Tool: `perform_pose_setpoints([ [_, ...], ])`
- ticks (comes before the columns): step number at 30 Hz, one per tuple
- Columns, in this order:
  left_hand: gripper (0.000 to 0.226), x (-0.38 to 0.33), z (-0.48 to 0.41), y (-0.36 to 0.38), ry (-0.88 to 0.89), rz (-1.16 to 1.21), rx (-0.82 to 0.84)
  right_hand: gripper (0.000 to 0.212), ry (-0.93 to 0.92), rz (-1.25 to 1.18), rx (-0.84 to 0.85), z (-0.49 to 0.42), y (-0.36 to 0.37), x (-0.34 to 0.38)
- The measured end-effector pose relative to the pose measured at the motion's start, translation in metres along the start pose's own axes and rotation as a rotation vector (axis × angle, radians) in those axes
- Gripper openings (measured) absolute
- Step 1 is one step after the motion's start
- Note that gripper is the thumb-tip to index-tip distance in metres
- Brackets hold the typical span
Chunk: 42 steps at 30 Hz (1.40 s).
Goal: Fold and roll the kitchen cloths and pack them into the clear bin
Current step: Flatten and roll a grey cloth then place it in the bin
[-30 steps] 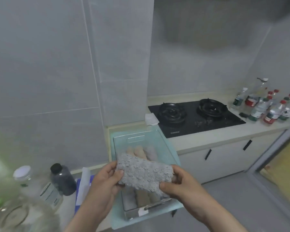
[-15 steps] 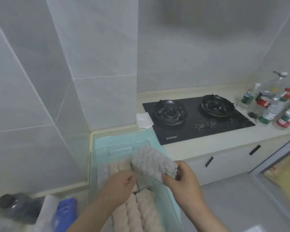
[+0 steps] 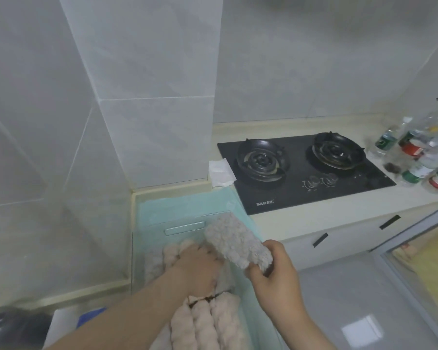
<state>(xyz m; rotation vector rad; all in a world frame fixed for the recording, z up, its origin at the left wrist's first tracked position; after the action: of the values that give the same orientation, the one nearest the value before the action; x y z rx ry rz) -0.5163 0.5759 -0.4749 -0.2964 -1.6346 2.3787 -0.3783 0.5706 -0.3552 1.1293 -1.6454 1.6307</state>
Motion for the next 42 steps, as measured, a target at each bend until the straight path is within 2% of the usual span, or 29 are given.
perform_pose_setpoints([
  [2,0.060,0.002,0.001,0.007,-0.028,-0.054,0.063,0.033,-0.013,0.055,0.013,0.000,0.001,0.002],
  [7,0.042,0.007,0.008,0.020,0.006,-0.134,0.057,0.033,-0.139,0.326,0.106,0.010,0.023,0.010],
  [10,0.044,0.014,0.011,0.025,-0.012,-0.082,0.078,0.046,-0.280,0.565,0.219,0.017,0.051,0.015],
  [15,0.036,0.017,0.008,0.010,-0.044,-0.017,-0.004,0.066,-0.286,0.806,0.141,0.008,0.078,0.009],
  [18,0.029,0.018,0.004,0.003,-0.091,0.038,-0.009,0.064,-0.224,0.820,0.136,0.001,0.094,-0.008],
  [20,0.029,0.025,0.003,0.003,-0.151,0.133,-0.013,0.052,-0.183,0.833,0.150,-0.004,0.102,-0.013],
  [22,0.033,0.044,0.002,0.008,-0.243,0.281,-0.043,0.038,-0.050,0.787,0.186,-0.003,0.106,-0.029],
  [25,0.031,0.066,-0.002,0.017,-0.331,0.397,-0.080,0.041,0.104,0.696,0.306,0.008,0.114,-0.056],
  [28,0.020,0.074,-0.010,0.021,-0.356,0.437,0.004,0.038,0.121,0.650,0.312,0.011,0.114,-0.061],
  [30,0.021,0.073,-0.015,0.021,-0.325,0.421,0.080,0.037,0.131,0.653,0.345,0.012,0.116,-0.063],
  [33,0.029,0.058,-0.020,0.017,-0.208,0.238,0.144,0.039,0.136,0.654,0.383,0.013,0.120,-0.067],
  [35,0.040,0.046,-0.018,0.014,-0.158,0.135,0.147,0.038,0.145,0.633,0.373,0.011,0.119,-0.067],
  [39,0.071,0.032,-0.006,0.014,-0.176,0.118,0.118,0.034,0.180,0.582,0.342,0.006,0.116,-0.066],
  [42,0.075,0.022,0.003,0.015,-0.161,0.062,0.084,0.032,0.177,0.553,0.353,0.008,0.121,-0.069],
])
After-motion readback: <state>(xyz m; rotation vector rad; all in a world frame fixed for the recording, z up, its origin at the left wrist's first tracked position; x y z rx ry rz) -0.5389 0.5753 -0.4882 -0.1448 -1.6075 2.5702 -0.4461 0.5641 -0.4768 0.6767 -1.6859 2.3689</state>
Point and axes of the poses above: each hand's wrist, its own z-axis away from the middle knuckle, its own y-axis out of the palm, x = y × z, the point moved 10 cm from there along -z, towards the middle knuckle, and after that the axes turned 5 degrees about -y, right-handed, at the moved point
